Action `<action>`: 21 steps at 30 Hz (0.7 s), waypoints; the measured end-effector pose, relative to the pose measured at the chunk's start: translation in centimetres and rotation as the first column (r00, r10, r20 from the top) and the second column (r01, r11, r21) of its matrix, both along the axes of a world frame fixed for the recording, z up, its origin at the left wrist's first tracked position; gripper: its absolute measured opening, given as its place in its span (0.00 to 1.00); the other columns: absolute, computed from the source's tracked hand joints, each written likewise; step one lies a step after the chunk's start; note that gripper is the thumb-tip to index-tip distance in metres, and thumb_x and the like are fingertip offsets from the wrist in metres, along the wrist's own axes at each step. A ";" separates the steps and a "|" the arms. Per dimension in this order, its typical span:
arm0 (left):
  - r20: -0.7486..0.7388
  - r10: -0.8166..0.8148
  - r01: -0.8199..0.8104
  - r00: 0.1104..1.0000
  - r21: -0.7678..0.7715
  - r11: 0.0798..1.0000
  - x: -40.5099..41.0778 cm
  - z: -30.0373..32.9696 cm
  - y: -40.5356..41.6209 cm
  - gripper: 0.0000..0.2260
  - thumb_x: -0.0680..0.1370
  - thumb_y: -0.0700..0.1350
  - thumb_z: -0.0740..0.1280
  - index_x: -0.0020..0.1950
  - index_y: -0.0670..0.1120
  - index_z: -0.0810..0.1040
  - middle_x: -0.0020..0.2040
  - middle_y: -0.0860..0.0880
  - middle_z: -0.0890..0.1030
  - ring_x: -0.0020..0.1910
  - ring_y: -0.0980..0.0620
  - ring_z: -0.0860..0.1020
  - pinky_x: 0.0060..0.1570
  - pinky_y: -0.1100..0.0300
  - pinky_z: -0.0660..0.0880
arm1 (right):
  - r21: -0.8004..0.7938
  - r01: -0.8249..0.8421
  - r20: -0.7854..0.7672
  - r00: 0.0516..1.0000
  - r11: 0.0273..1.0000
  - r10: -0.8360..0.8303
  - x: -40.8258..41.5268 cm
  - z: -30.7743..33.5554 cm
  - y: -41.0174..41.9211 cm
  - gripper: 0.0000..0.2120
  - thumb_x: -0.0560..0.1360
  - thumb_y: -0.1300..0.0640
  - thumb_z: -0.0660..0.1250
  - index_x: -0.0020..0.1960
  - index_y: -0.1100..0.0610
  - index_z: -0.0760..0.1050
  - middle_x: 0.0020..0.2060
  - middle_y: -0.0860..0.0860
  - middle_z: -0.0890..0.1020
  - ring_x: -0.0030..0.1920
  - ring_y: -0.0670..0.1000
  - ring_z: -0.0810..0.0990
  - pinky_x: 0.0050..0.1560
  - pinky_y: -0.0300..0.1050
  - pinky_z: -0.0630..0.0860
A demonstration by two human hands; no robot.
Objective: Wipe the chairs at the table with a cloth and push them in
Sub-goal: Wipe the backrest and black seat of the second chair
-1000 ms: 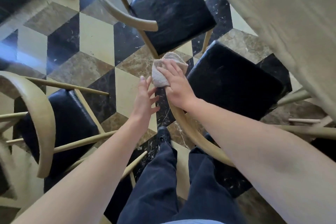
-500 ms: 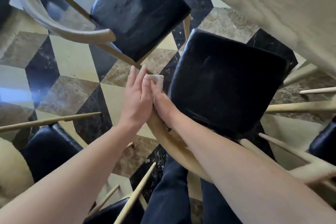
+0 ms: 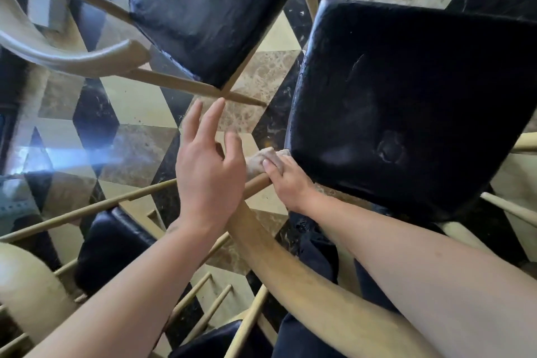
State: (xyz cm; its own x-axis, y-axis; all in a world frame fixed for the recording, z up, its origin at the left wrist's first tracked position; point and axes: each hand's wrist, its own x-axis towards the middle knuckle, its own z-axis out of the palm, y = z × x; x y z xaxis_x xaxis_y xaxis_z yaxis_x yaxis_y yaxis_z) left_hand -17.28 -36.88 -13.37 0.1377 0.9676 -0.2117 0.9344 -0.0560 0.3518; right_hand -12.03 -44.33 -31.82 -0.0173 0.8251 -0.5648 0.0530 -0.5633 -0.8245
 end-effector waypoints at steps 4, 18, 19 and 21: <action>-0.023 -0.006 0.006 1.000 0.014 1.000 -0.2 -0.4 0.1 0.22 0.79 0.47 0.62 0.73 0.56 0.71 0.76 0.55 0.66 0.74 0.58 0.62 0.65 0.67 0.55 | -0.108 0.058 0.048 0.997 0.992 -0.053 -0.3 -3.0 0.5 0.25 0.82 0.41 0.49 0.71 0.52 0.72 0.67 0.53 0.75 0.67 0.54 0.73 0.69 0.53 0.68; -0.051 0.075 -0.079 0.996 -0.073 0.994 1.2 1.5 0.1 0.20 0.80 0.47 0.61 0.74 0.52 0.72 0.76 0.50 0.68 0.73 0.50 0.66 0.70 0.51 0.63 | -0.118 0.229 -0.556 0.791 0.966 -0.255 0.4 13.0 -1.1 0.15 0.83 0.51 0.55 0.57 0.41 0.80 0.56 0.49 0.82 0.60 0.42 0.78 0.64 0.39 0.72; -0.044 0.076 -0.079 0.996 -0.067 0.995 1.1 1.4 0.1 0.20 0.80 0.47 0.61 0.73 0.52 0.72 0.75 0.50 0.68 0.73 0.50 0.67 0.70 0.51 0.63 | -0.108 0.235 -0.533 0.807 0.966 -0.256 0.3 12.8 -1.3 0.14 0.83 0.51 0.55 0.56 0.42 0.80 0.53 0.45 0.81 0.56 0.38 0.78 0.60 0.35 0.73; -0.032 0.070 -0.072 0.997 -0.052 0.996 0.8 1.0 0.1 0.20 0.80 0.47 0.62 0.73 0.53 0.72 0.75 0.51 0.69 0.72 0.51 0.67 0.69 0.51 0.64 | -0.053 0.231 -0.430 0.873 0.972 -0.231 -0.2 11.5 -1.3 0.13 0.85 0.51 0.54 0.55 0.48 0.78 0.51 0.45 0.79 0.59 0.45 0.76 0.65 0.48 0.73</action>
State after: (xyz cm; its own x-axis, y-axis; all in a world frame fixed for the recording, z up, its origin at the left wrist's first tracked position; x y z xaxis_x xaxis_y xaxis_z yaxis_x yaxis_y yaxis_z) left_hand -16.47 -36.79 -12.41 0.0618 0.9620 -0.2661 0.9456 0.0290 0.3241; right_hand -12.22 -45.68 -20.35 -0.0673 0.8356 -0.5451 -0.4383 -0.5156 -0.7362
